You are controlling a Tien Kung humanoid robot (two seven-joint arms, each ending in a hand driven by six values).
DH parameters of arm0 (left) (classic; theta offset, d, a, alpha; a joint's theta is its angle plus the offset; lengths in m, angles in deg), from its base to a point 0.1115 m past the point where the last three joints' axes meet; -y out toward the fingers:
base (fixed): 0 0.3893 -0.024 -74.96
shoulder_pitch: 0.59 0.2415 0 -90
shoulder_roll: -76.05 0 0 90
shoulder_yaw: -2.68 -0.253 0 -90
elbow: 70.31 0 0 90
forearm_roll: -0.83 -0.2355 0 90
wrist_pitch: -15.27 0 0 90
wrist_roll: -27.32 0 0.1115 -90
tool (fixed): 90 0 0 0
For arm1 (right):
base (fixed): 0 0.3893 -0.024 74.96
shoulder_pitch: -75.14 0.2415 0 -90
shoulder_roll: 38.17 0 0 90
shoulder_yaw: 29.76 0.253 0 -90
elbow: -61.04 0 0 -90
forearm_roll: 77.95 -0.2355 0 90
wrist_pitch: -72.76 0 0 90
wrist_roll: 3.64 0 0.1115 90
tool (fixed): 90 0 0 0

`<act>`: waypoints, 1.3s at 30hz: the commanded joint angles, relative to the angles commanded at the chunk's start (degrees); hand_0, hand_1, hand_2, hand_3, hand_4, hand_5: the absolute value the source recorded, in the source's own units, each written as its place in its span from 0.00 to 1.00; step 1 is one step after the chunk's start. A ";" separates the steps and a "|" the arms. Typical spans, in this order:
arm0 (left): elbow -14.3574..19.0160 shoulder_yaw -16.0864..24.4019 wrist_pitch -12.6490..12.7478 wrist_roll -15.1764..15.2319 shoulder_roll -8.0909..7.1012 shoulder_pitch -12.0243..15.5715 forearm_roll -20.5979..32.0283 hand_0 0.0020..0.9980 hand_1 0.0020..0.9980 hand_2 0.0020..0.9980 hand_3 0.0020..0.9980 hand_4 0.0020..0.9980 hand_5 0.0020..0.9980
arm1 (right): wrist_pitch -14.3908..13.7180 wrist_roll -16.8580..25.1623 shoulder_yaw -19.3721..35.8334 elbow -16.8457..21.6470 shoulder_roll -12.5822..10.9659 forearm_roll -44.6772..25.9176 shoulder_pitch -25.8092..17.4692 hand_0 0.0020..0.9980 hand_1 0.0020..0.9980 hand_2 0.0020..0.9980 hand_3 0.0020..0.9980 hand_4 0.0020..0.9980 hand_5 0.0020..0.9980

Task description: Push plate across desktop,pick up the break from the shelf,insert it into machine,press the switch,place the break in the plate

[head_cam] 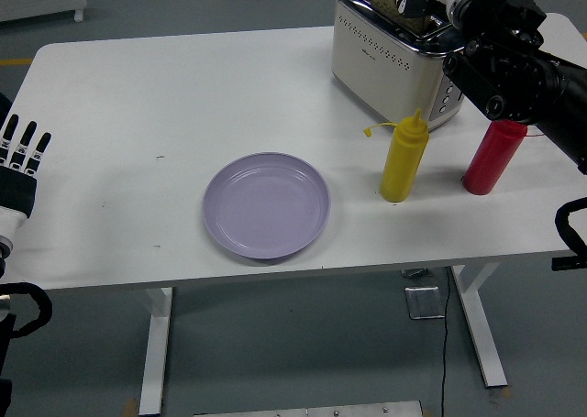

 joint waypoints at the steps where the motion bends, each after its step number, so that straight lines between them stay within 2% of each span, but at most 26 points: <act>1: -0.01 -0.02 0.00 0.00 0.00 0.03 0.00 0.81 0.87 0.94 0.79 0.60 1.00 | -0.46 0.15 0.00 0.18 -0.09 0.37 0.08 0.28 0.35 0.42 0.50 0.29 0.05; 15: -0.13 -0.07 -0.08 0.04 -0.05 0.67 0.00 0.81 0.87 0.94 0.79 0.60 1.00 | -5.85 2.40 2.04 4.76 -3.21 3.09 1.77 0.28 0.34 0.40 0.50 0.26 0.04; 18: -0.07 0.02 -0.12 0.07 -0.15 0.86 0.01 0.81 0.87 0.94 0.79 0.60 1.00 | -7.51 3.16 3.50 7.23 -4.35 2.52 1.99 0.28 0.34 0.40 0.50 0.26 0.04; 19: -0.05 0.05 -0.13 0.08 -0.17 0.93 0.02 0.82 0.87 0.94 0.79 0.60 1.00 | -8.04 3.39 3.95 8.04 -4.69 2.23 2.03 0.28 0.33 0.40 0.49 0.23 0.03; 26: -0.02 0.28 -0.14 0.12 -0.10 1.22 -0.01 0.82 0.87 0.94 0.79 0.60 1.00 | -11.58 5.11 7.84 16.13 -7.80 0.09 2.31 0.28 0.33 0.39 0.49 0.21 0.02; 29: 0.00 0.30 -0.15 0.13 -0.17 1.24 0.00 0.82 0.87 0.94 0.79 0.60 1.00 | -11.33 4.90 8.46 20.45 -9.82 -1.70 2.61 0.28 0.33 0.39 0.49 0.21 0.02; 32: 0.03 0.48 -0.13 0.17 -0.22 1.36 0.01 0.82 0.87 0.94 0.79 0.60 1.00 | -9.86 3.97 7.66 25.51 -11.76 -3.54 2.77 0.28 0.33 0.39 0.49 0.21 0.02; 39: 0.05 0.67 -0.10 0.18 -0.19 1.41 0.02 0.82 0.87 0.95 0.79 0.60 1.00 | -4.13 1.05 3.56 37.36 -15.15 -7.72 2.69 0.28 0.33 0.39 0.49 0.20 0.01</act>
